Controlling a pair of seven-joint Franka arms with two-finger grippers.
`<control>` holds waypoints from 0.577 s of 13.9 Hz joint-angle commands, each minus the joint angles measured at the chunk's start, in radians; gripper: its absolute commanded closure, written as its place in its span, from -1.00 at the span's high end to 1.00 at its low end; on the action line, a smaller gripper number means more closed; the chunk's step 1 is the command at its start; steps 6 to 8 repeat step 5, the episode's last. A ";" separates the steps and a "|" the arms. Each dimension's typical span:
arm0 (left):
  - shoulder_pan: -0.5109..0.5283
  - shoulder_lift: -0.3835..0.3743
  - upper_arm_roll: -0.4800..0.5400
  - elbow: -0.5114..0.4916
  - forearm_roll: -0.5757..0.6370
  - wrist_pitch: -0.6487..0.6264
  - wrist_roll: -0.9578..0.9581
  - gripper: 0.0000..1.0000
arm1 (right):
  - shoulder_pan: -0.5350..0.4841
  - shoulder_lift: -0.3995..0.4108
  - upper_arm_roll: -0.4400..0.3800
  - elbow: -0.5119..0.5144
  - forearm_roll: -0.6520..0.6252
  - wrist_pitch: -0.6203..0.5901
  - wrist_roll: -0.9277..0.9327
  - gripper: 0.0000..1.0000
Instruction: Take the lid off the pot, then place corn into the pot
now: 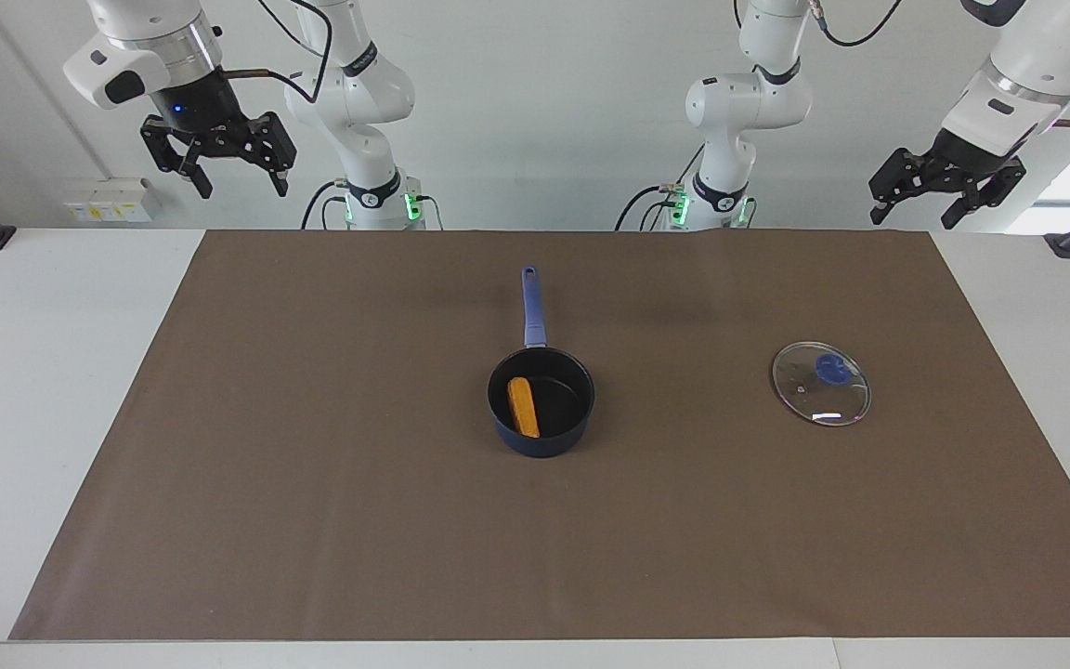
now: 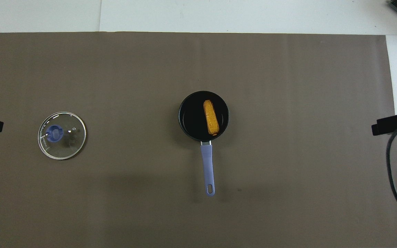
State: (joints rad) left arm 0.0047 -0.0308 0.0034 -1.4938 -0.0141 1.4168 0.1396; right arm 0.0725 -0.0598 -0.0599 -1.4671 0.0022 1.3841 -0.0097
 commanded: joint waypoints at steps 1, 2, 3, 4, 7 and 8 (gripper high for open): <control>-0.002 0.005 0.006 0.021 -0.012 -0.019 0.005 1.00 | -0.020 -0.021 0.005 -0.029 0.004 0.029 -0.030 1.00; -0.002 0.005 0.006 0.021 -0.012 -0.019 0.005 1.00 | -0.026 -0.023 0.003 -0.030 0.005 0.029 -0.032 1.00; -0.002 0.005 0.006 0.023 -0.012 -0.019 0.005 1.00 | -0.026 -0.023 0.003 -0.030 0.004 0.029 -0.026 1.00; -0.002 0.005 0.006 0.021 -0.012 -0.019 0.005 1.00 | -0.025 -0.023 0.006 -0.030 0.004 0.029 -0.023 1.00; -0.002 0.005 0.006 0.023 -0.012 -0.019 0.005 1.00 | -0.025 -0.023 0.006 -0.030 0.005 0.027 -0.023 1.00; -0.002 0.005 0.006 0.023 -0.012 -0.019 0.005 1.00 | -0.025 -0.023 0.006 -0.030 0.005 0.027 -0.023 1.00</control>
